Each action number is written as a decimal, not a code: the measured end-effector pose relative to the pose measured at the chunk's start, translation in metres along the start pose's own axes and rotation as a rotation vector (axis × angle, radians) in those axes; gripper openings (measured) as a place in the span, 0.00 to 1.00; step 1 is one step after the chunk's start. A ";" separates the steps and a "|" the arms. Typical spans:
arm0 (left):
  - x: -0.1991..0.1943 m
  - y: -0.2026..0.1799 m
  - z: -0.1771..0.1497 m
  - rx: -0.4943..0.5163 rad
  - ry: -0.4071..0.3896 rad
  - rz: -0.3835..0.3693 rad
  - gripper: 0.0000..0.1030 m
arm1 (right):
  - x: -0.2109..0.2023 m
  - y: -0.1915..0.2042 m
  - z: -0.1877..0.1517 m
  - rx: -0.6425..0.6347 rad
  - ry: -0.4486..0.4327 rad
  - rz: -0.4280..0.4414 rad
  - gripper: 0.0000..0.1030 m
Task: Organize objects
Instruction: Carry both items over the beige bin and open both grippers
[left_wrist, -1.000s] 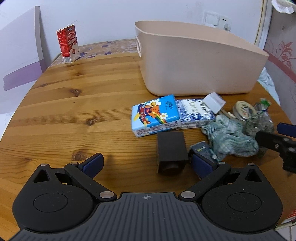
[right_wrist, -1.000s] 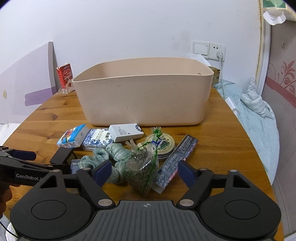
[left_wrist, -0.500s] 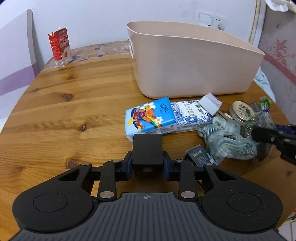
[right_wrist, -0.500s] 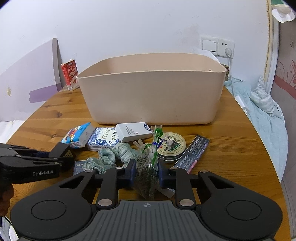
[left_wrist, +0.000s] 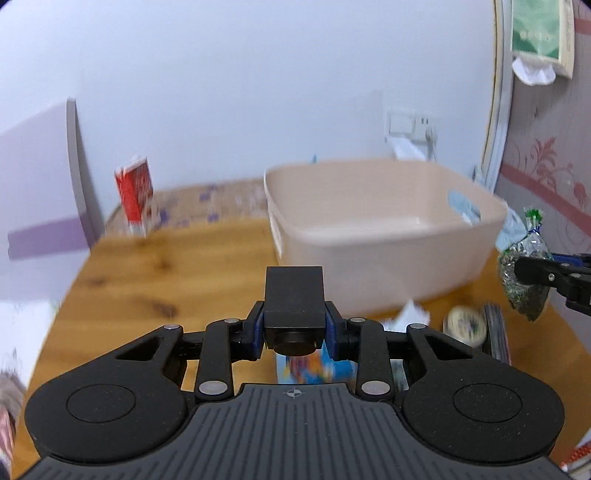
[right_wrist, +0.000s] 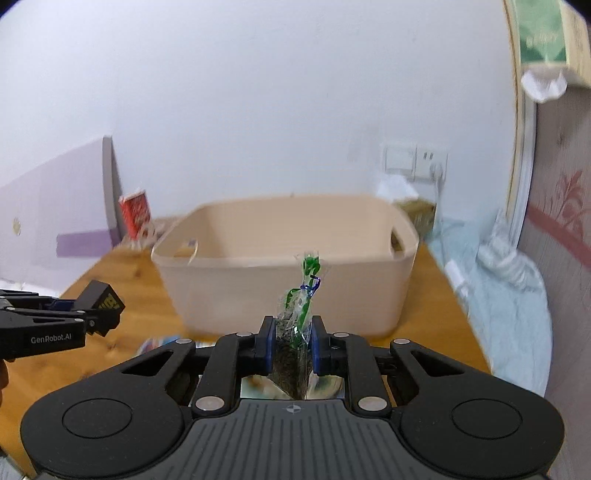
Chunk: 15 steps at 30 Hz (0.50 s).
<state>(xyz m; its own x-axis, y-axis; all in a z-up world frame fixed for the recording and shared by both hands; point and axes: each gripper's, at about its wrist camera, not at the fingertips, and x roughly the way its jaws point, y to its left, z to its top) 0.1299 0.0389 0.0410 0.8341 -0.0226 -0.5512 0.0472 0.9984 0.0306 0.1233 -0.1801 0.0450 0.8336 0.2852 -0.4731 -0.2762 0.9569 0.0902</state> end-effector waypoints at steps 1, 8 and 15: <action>0.003 -0.001 0.008 0.004 -0.018 0.004 0.31 | 0.001 -0.001 0.007 0.008 -0.017 0.001 0.18; 0.035 -0.011 0.060 0.023 -0.068 -0.015 0.31 | 0.019 -0.014 0.056 0.047 -0.089 0.004 0.17; 0.098 -0.036 0.087 0.080 0.017 -0.045 0.31 | 0.073 -0.021 0.081 0.052 -0.036 -0.022 0.17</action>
<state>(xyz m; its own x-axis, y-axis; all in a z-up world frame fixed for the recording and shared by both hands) 0.2574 -0.0038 0.0586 0.8205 -0.0658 -0.5679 0.1287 0.9891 0.0712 0.2285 -0.1744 0.0797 0.8559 0.2654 -0.4438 -0.2337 0.9641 0.1258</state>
